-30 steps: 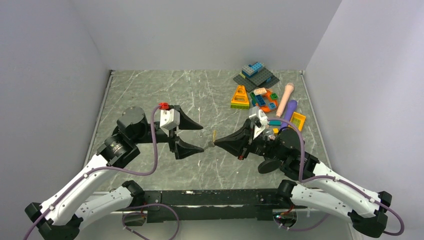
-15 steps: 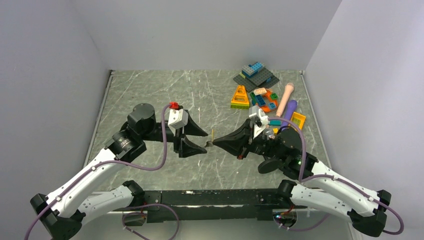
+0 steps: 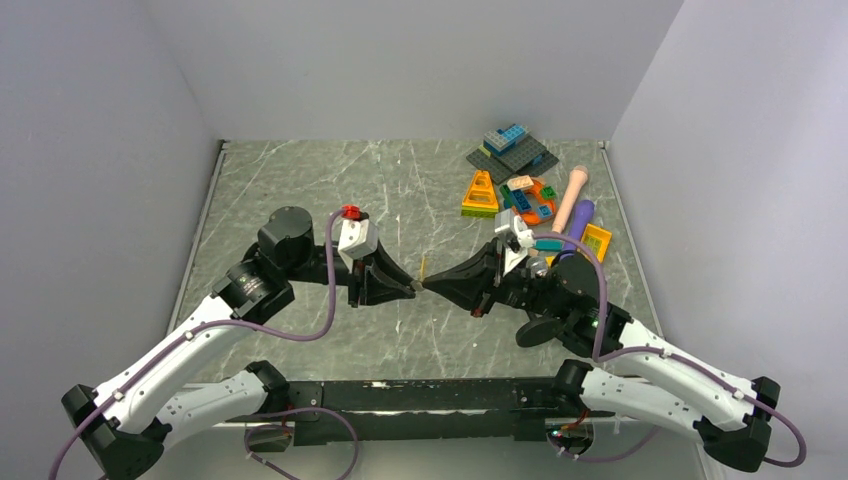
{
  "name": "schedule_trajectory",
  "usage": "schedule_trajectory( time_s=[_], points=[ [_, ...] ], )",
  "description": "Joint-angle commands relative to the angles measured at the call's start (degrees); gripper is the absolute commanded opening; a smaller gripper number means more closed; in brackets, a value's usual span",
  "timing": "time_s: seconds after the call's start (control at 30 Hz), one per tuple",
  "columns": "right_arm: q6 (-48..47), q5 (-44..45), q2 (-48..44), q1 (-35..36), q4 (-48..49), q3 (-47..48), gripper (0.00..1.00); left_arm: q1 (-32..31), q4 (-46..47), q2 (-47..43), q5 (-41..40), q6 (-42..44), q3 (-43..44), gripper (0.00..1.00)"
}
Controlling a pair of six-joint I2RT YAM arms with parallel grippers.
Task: Remove the keys from the keyring
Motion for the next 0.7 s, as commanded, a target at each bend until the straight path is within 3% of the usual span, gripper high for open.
schedule_trajectory(
  time_s=[0.0,0.2,0.23,0.37,0.43,0.67],
  points=[
    [0.56,-1.24,0.62,0.39,3.66,1.72,0.0,-0.33,0.82,0.38,0.7,-0.03,2.06,0.28],
    [0.71,-1.07,0.93,0.36,4.11,1.03,0.0,-0.37,1.12,0.35,0.72,-0.07,1.89,0.36],
    [0.78,-1.14,0.98,0.35,4.14,1.01,0.0,-0.37,1.14,0.28,0.8,-0.11,1.88,0.33],
    [0.59,-0.99,0.9,0.33,3.58,1.13,0.0,-0.42,0.61,0.27,0.33,0.09,2.13,0.07],
    [0.43,-0.92,0.87,0.34,2.84,1.27,0.0,-0.39,0.65,0.19,0.15,0.06,2.03,0.0],
    [-0.77,1.03,0.7,0.33,-2.64,1.64,0.0,-0.86,-1.4,0.39,-1.84,1.56,2.61,0.0]
  ],
)
